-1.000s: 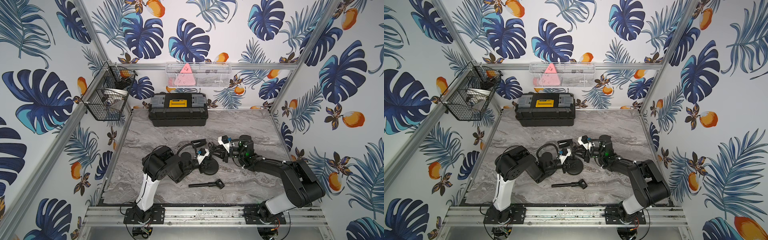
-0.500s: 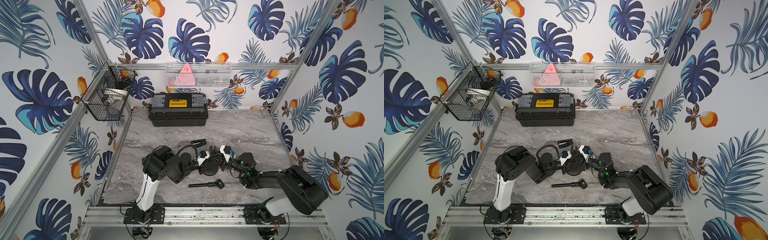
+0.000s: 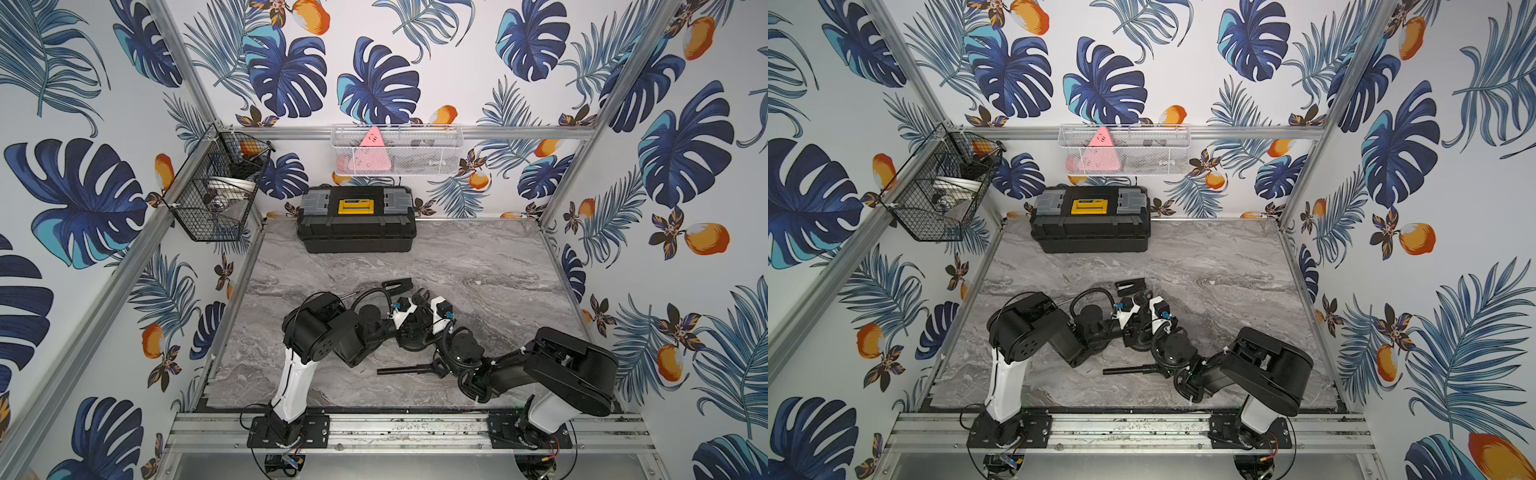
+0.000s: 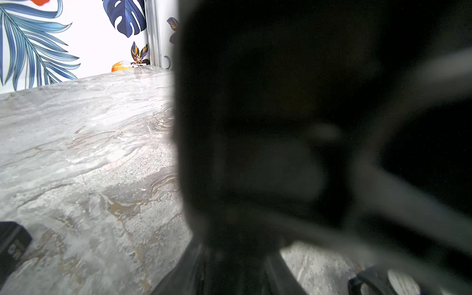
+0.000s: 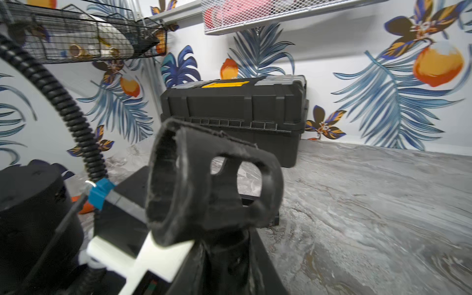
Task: Assemble a microphone stand
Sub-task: Screw the microphone stand pole into the microphone stand base.
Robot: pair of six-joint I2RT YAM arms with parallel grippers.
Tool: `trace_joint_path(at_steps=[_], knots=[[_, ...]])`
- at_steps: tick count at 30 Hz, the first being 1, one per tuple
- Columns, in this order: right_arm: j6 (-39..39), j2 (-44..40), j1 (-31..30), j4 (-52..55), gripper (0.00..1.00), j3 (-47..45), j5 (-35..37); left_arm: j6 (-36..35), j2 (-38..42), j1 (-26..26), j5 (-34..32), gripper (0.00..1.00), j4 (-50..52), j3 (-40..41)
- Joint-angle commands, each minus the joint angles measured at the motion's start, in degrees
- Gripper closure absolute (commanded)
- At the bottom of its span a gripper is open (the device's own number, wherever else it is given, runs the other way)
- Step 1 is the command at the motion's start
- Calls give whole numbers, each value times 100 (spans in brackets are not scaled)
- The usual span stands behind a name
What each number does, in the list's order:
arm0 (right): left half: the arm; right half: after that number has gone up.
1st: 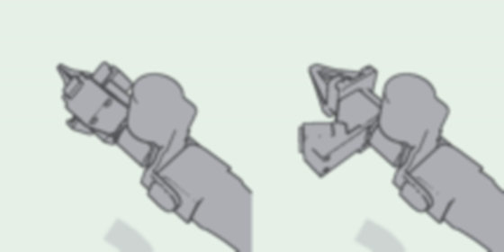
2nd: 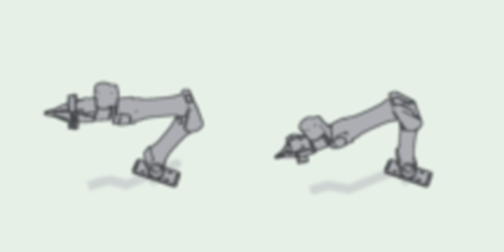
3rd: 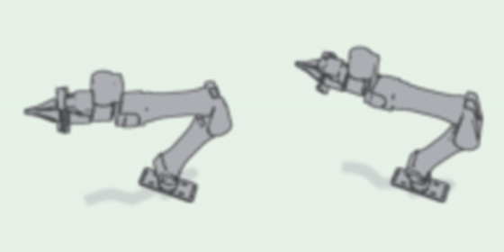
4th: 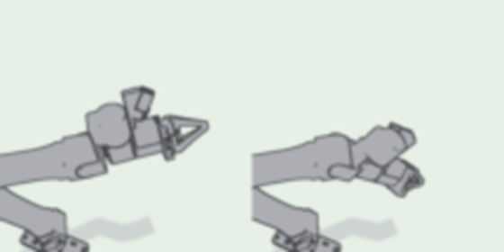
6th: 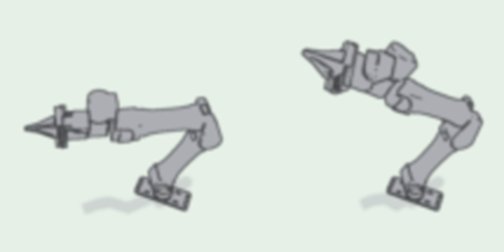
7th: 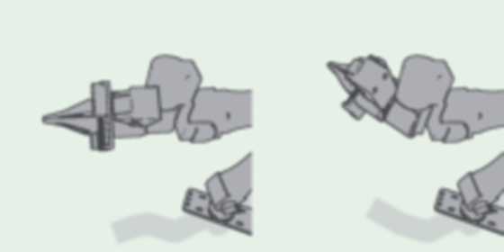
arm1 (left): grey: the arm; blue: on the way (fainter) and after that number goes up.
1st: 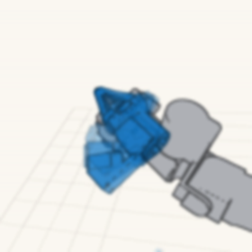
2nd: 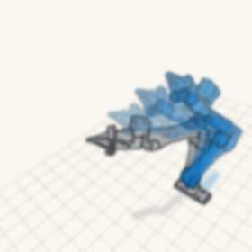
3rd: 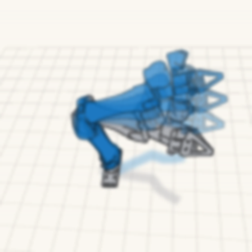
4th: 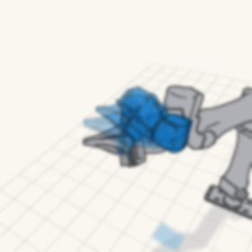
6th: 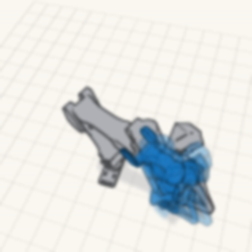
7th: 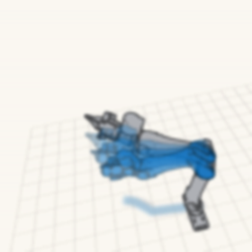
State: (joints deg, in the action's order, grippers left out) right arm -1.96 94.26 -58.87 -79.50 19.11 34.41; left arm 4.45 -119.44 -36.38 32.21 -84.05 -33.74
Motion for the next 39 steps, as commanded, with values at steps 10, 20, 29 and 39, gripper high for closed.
trace_joint_path(at_steps=[10, 20, 29, 39], knots=[[342, -108, -200, 1790, 100, 131, 746, 206, 29, 301, 125, 61, -394, 170], [703, -391, 60, 2171, 99, 189, -369, 215, 18, 355, 314, 66, -406, 183], [164, -1576, 865, 3401, 35, -5, -2908, 175, -10, 355, 401, 88, -408, 160], [496, -2560, 3019, 4046, 42, -171, -6437, 93, -114, 321, 410, 88, -402, 130]])
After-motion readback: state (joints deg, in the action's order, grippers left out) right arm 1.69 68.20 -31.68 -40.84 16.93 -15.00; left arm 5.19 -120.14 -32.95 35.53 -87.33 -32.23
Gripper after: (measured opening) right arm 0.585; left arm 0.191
